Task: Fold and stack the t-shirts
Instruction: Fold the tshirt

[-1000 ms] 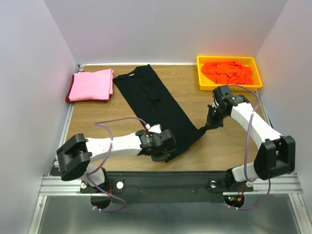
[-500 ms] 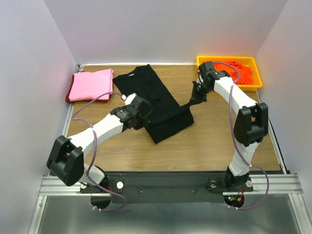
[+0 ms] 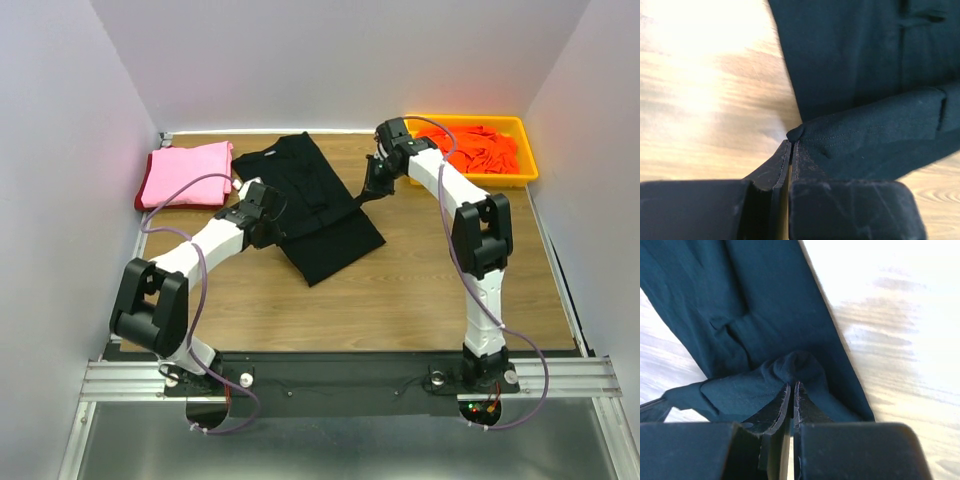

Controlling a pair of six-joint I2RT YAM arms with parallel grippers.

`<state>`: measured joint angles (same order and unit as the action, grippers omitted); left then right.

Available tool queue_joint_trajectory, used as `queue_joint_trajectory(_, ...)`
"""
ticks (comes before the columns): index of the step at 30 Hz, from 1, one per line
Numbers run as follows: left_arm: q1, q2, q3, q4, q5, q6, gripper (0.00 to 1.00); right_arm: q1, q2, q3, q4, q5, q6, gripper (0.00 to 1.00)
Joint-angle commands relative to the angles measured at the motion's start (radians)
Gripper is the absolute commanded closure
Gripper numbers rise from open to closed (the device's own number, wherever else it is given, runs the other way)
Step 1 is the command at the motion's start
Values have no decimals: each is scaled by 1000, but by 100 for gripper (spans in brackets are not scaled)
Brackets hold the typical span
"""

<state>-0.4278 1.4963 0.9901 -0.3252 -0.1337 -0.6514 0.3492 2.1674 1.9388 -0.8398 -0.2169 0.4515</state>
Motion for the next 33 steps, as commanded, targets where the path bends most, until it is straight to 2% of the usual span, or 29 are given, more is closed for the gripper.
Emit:
queue_joint_trajectory(1, 40, 19, 9, -29, -43, 88, 100, -27, 22, 65, 84, 93, -2, 99)
queue_joint_trajectory(10, 75, 90, 16, 44, -55, 116, 100, -27, 68, 57, 111, 103, 21, 99)
queue_joint_trajectory(21, 77, 131, 38, 72, -61, 128, 100, -26, 29, -26, 182, 177, 70, 99)
queue_joint_trajectory(33, 77, 163, 32, 94, -70, 121, 100, -26, 28, -46, 212, 180, 93, 99)
